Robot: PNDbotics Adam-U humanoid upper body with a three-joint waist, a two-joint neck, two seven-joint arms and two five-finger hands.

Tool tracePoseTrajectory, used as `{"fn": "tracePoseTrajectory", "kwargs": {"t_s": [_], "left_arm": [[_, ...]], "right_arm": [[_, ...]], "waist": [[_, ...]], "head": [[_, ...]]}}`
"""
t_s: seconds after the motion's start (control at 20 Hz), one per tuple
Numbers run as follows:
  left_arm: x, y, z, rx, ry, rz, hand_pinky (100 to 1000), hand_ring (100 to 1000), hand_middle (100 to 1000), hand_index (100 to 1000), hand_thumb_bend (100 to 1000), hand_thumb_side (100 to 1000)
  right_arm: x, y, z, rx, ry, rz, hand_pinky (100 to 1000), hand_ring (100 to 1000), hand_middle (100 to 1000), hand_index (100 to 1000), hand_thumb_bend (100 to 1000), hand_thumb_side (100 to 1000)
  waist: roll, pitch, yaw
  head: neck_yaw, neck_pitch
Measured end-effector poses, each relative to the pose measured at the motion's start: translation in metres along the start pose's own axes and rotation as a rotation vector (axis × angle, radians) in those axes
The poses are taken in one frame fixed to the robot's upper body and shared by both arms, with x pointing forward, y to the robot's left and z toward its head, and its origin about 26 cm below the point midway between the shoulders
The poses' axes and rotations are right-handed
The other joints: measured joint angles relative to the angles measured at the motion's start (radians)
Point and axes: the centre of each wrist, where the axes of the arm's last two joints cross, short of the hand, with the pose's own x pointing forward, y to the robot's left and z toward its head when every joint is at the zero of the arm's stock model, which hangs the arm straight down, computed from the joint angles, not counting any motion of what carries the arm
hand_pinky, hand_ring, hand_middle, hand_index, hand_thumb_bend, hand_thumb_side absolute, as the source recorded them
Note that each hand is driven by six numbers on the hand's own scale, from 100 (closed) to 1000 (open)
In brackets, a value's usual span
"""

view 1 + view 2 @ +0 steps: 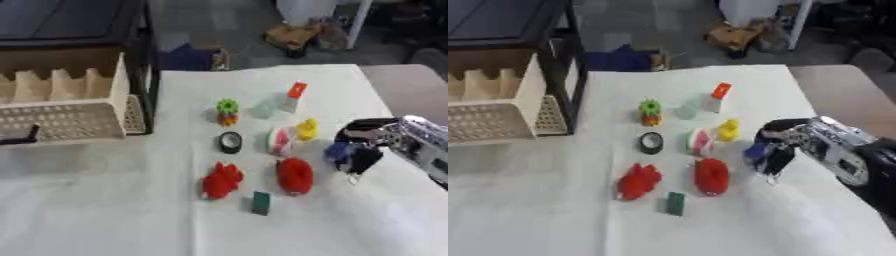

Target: Pick up objects from table and place into drawer.

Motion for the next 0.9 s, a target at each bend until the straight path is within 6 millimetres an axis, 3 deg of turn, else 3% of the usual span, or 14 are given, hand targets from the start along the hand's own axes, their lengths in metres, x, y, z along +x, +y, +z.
{"fn": "tracePoseTrajectory", "kwargs": {"t_s": [0.4, 0.9], "left_arm": [[0.000, -0.001, 0.001, -0.002, 0.006, 0.006, 100, 100, 100, 639, 304, 1000], [0.000, -0.001, 0.001, -0.005, 0.006, 0.007, 100, 100, 100, 637, 301, 1000]], "right_arm": [[0.003, -0.003, 0.003, -0.074, -0.003, -0.037, 526, 684, 609, 722, 100, 231], [0.016, -0.028, 0.014, -0.213, -0.038, -0.021, 511, 678, 600, 690, 100, 270]], "waist": [[0.000, 0.000, -0.002], [-0.007, -0.001, -0.005]], "head": [[0.000, 0.000], [0.001, 0.000]]}}
